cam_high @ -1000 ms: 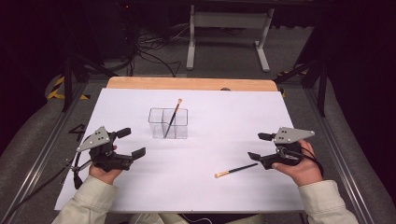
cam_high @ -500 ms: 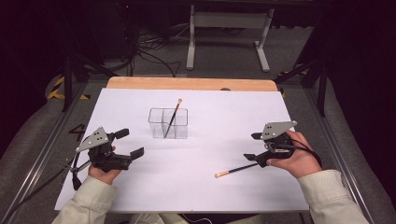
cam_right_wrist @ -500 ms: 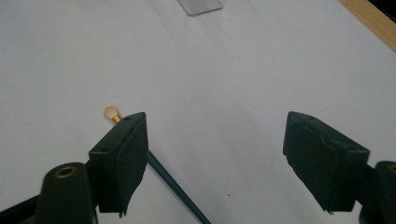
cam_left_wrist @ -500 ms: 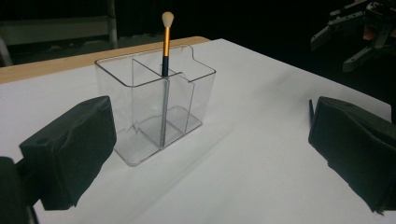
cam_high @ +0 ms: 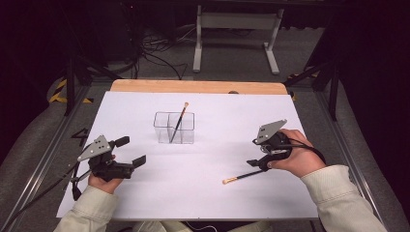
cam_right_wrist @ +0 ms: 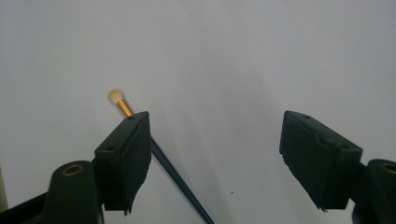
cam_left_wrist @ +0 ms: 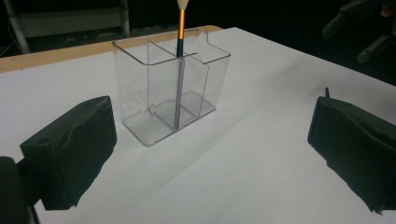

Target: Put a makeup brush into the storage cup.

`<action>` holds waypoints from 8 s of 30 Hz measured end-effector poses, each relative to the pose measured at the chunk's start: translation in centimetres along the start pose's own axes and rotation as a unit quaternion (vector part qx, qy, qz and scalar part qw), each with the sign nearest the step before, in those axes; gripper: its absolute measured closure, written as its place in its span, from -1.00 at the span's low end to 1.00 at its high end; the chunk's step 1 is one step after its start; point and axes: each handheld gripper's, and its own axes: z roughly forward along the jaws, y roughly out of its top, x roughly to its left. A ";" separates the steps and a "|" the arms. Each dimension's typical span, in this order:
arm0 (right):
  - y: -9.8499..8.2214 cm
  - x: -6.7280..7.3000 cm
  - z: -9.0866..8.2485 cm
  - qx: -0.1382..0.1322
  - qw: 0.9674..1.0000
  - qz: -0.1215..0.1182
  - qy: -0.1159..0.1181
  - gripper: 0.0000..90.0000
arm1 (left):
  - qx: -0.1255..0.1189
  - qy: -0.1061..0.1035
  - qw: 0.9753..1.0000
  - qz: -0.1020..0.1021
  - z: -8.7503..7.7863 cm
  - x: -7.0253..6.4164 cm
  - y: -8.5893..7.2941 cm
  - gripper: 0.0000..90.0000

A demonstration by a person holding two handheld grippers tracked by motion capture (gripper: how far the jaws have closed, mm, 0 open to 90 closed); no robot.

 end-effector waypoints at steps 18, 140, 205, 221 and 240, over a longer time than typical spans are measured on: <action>1.5 0.4 1.2 0.073 0.996 -0.039 0.019 -0.49 | 0.009 0.007 1.000 0.000 -0.4 0.1 -0.7 -0.95; 2.2 2.5 4.5 0.073 0.990 -0.082 0.089 0.87 | -0.042 -0.069 0.997 -0.001 -0.4 -0.7 -0.9 -0.97; 1.0 4.8 5.8 -0.372 0.922 0.083 0.069 0.87 | -0.090 -0.157 0.983 0.025 5.1 -5.1 3.1 -0.85; 1.5 6.0 7.5 -0.411 0.906 0.081 0.066 0.87 | -0.093 -0.180 0.979 0.032 6.9 -6.5 4.0 -0.74; 2.2 7.1 9.2 -0.427 0.899 0.077 0.060 0.87 | -0.076 -0.185 0.979 0.040 8.1 -7.7 4.4 -0.30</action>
